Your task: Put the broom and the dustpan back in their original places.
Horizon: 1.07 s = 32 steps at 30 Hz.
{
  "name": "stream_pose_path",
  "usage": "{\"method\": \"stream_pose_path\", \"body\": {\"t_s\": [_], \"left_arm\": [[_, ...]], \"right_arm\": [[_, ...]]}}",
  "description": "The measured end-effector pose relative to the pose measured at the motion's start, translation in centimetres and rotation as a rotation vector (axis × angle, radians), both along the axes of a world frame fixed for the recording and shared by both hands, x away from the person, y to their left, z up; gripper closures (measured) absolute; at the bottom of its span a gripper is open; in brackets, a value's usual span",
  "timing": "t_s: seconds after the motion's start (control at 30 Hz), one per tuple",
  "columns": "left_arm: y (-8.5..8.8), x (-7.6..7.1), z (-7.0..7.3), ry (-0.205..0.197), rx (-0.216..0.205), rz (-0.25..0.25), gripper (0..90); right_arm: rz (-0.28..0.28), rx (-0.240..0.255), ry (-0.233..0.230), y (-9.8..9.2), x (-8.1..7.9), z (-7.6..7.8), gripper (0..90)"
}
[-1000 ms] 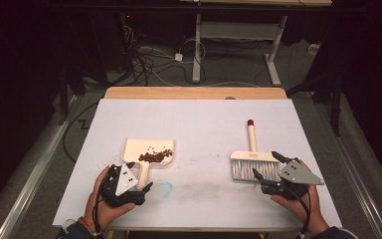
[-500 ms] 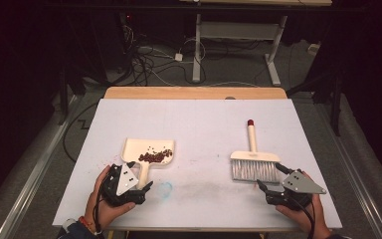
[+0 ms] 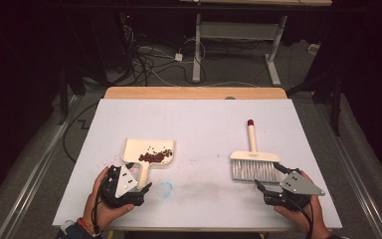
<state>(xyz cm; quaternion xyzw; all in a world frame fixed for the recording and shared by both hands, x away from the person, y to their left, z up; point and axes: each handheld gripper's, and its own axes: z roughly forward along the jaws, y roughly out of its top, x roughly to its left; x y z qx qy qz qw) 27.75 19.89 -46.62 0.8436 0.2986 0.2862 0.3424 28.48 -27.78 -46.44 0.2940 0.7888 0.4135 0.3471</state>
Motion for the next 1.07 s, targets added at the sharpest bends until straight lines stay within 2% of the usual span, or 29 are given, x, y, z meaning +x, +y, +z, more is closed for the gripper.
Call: {"method": "stream_pose_path", "body": {"t_s": [0.47, 0.83, 0.97, 1.07], "left_arm": [[-0.05, 0.26, -0.18, 0.010, 0.001, 0.002, 17.8], [0.42, 0.57, 0.09, -0.001, -0.015, 0.030, 17.7], [-0.02, 0.40, 0.29, -0.010, -0.001, 0.021, 17.7], [-0.31, 0.64, 0.35, -0.016, -0.005, 0.016, 17.7]], "right_arm": [[0.008, 0.004, -0.009, 0.38, -0.11, 0.32, 21.0], [0.020, 0.007, -0.012, 0.65, 0.14, 0.47, 20.9], [0.016, 0.010, -0.023, 0.39, -0.26, 0.63, 20.8], [0.007, 0.016, -0.037, 0.20, -0.48, 0.89, 20.7]]}}
